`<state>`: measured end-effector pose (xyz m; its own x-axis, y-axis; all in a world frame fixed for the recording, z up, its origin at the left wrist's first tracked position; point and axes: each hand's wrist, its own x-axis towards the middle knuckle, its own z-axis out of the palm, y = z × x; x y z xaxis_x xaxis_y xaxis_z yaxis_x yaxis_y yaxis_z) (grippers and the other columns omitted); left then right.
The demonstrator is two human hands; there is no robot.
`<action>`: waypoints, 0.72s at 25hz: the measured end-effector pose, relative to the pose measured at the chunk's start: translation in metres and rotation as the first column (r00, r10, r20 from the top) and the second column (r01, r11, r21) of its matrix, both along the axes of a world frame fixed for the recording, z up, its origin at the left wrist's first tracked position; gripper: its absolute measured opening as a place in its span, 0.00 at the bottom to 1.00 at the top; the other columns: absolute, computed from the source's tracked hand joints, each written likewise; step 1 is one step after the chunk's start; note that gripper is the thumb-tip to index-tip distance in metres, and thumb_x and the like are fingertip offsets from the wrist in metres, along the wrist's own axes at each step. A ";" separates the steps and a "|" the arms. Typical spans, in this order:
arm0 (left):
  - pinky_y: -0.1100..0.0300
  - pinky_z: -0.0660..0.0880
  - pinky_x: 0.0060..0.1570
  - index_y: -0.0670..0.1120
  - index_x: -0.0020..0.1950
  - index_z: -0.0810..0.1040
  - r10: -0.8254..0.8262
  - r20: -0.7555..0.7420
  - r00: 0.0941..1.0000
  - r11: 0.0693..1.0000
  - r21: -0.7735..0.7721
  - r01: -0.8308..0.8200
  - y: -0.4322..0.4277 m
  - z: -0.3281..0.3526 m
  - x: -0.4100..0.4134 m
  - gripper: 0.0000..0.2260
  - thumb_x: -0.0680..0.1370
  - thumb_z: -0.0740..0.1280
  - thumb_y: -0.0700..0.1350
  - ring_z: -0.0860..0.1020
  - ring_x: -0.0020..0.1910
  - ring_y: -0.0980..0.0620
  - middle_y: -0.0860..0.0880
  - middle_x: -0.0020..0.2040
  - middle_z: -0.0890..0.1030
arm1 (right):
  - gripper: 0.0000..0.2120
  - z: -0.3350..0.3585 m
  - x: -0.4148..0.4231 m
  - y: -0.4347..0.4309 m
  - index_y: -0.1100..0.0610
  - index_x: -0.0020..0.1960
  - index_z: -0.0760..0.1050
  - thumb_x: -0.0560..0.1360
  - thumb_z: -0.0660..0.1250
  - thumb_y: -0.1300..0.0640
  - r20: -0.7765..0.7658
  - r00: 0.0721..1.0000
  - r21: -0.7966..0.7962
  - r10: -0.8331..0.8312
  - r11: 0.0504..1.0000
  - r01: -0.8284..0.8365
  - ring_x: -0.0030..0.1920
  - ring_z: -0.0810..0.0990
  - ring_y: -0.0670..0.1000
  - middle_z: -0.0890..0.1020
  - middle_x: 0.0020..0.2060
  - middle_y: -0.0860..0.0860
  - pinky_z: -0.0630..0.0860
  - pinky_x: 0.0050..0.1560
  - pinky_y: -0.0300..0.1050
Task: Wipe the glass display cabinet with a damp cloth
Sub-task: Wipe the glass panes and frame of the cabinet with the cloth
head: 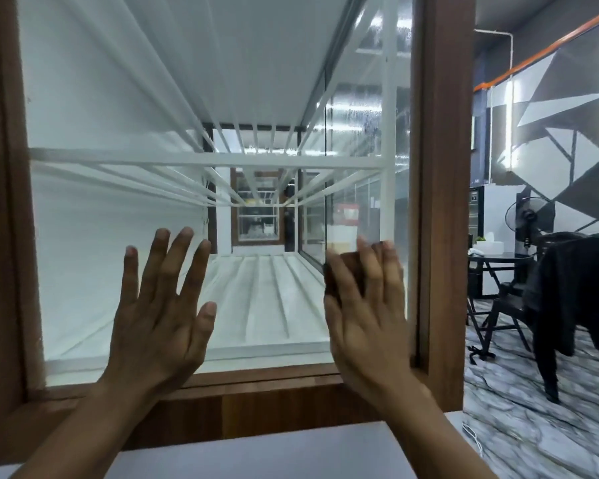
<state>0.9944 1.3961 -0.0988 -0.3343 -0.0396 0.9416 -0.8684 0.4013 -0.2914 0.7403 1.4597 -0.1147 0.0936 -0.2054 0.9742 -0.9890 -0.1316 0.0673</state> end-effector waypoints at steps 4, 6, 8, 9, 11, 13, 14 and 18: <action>0.39 0.45 0.80 0.40 0.80 0.57 -0.020 0.019 1.000 1.000 -0.010 0.021 0.002 0.095 -0.014 0.28 0.82 0.51 0.51 0.49 0.82 0.40 0.40 0.82 0.53 | 0.27 0.139 -0.008 -0.004 0.51 0.81 0.57 0.83 0.56 0.51 0.153 0.987 -0.090 0.046 0.995 -0.032 0.82 0.45 0.59 0.54 0.81 0.55 0.45 0.82 0.61; 0.40 0.44 0.80 0.39 0.80 0.57 -0.017 -0.018 1.000 0.999 -0.029 0.017 0.002 0.178 -0.016 0.28 0.82 0.52 0.50 0.48 0.82 0.40 0.40 0.82 0.53 | 0.27 0.212 -0.003 -0.008 0.54 0.79 0.58 0.82 0.57 0.52 0.116 0.991 -0.125 0.066 0.991 -0.051 0.82 0.48 0.61 0.56 0.80 0.55 0.44 0.82 0.59; 0.40 0.44 0.80 0.38 0.80 0.57 0.002 -0.050 0.999 0.999 -0.048 -0.004 0.001 0.252 -0.013 0.28 0.82 0.52 0.49 0.48 0.82 0.40 0.39 0.82 0.53 | 0.25 0.278 -0.006 -0.008 0.56 0.76 0.59 0.82 0.56 0.51 0.115 0.990 -0.152 0.084 0.986 -0.066 0.82 0.49 0.62 0.57 0.79 0.56 0.46 0.82 0.59; 0.40 0.44 0.80 0.38 0.80 0.57 0.009 -0.058 0.998 0.999 -0.050 -0.012 0.000 0.288 -0.011 0.28 0.83 0.52 0.50 0.48 0.82 0.39 0.39 0.82 0.53 | 0.24 0.316 -0.010 -0.009 0.57 0.75 0.60 0.82 0.56 0.50 0.118 0.989 -0.162 0.087 0.985 -0.067 0.81 0.49 0.62 0.57 0.79 0.56 0.46 0.82 0.60; 0.40 0.44 0.80 0.38 0.80 0.57 0.018 -0.063 0.998 0.999 -0.047 -0.021 0.002 0.349 -0.007 0.28 0.83 0.52 0.50 0.49 0.82 0.38 0.38 0.82 0.53 | 0.23 0.389 -0.018 -0.008 0.58 0.74 0.62 0.82 0.56 0.50 0.123 0.990 -0.184 0.068 0.982 -0.044 0.81 0.51 0.63 0.57 0.77 0.57 0.47 0.82 0.59; 0.41 0.44 0.80 0.39 0.80 0.57 0.019 -0.065 0.998 0.999 -0.039 -0.021 0.005 0.400 -0.007 0.28 0.83 0.52 0.50 0.50 0.82 0.37 0.38 0.82 0.53 | 0.23 0.452 -0.020 -0.005 0.59 0.74 0.64 0.82 0.57 0.51 0.119 0.992 -0.199 0.036 0.980 -0.012 0.79 0.53 0.64 0.57 0.75 0.56 0.48 0.81 0.56; 0.41 0.44 0.80 0.39 0.80 0.58 0.019 -0.067 0.998 0.999 -0.038 -0.021 0.006 0.424 -0.005 0.27 0.83 0.52 0.50 0.50 0.82 0.37 0.38 0.82 0.54 | 0.22 0.479 -0.017 -0.007 0.58 0.74 0.65 0.82 0.58 0.51 0.116 0.993 -0.207 0.020 0.978 0.005 0.78 0.54 0.64 0.58 0.73 0.56 0.48 0.81 0.56; 0.41 0.48 0.81 0.41 0.80 0.60 0.011 -0.063 0.998 1.000 -0.026 -0.012 0.007 0.489 0.003 0.26 0.83 0.52 0.50 0.52 0.82 0.39 0.38 0.81 0.57 | 0.18 0.531 0.015 -0.014 0.56 0.70 0.67 0.82 0.58 0.52 0.228 0.973 -0.254 0.038 0.967 0.021 0.73 0.58 0.63 0.61 0.69 0.55 0.55 0.77 0.62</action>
<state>0.9978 1.4031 0.3898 -0.2745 -0.0178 0.9614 -0.8897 0.3839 -0.2469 0.7552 1.4460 0.4164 -0.1372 0.0505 0.9893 -0.9806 -0.1483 -0.1284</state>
